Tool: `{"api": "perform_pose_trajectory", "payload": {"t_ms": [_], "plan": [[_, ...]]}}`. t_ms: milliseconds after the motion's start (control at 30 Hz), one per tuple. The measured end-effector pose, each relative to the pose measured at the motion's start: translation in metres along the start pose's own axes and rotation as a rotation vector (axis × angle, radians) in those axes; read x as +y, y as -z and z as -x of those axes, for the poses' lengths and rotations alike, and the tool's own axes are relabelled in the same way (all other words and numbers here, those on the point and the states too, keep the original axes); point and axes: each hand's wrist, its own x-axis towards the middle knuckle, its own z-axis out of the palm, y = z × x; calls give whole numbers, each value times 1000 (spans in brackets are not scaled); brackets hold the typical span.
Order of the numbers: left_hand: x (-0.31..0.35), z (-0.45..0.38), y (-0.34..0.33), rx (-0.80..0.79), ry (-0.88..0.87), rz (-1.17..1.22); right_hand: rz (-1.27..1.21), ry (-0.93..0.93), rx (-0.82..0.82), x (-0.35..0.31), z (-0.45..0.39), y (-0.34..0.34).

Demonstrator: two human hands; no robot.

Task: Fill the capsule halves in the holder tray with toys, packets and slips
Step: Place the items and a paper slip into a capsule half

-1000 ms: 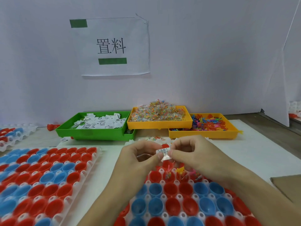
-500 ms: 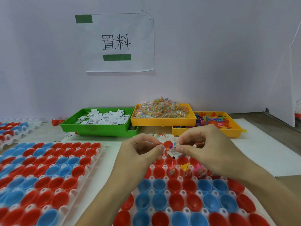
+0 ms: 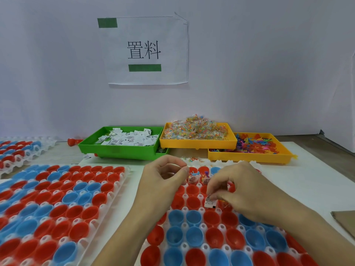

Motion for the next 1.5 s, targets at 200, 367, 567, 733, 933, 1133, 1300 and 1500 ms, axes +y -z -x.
{"api": "perform_pose_trajectory", "payload": {"t_ms": [200, 367, 567, 733, 933, 1133, 1300, 1500], "plan": [[-3, -3, 0, -114, -89, -107, 17, 46, -31, 2, 1, 1], [-5, 1, 2, -321, -244, -545, 1, 95, 20, 1, 0, 6], [-7, 3, -8, -348, -296, -769, -9, 95, 5, 4, 1, 8], [-9, 4, -10, -321, -310, -779, 19, 95, -17, 4, 1, 5], [-9, 3, -9, -327, -303, -771, 17, 108, -24, -1, 0, 4], [-10, 3, -9, -322, -308, -773, 92, 103, -92, -3, -1, 3], [-12, 3, -9, -328, -325, -757, 144, 72, -149, -3, 1, 0], [-12, 2, -8, -325, -351, -745, 158, 63, -141, -2, 0, -4]]}}
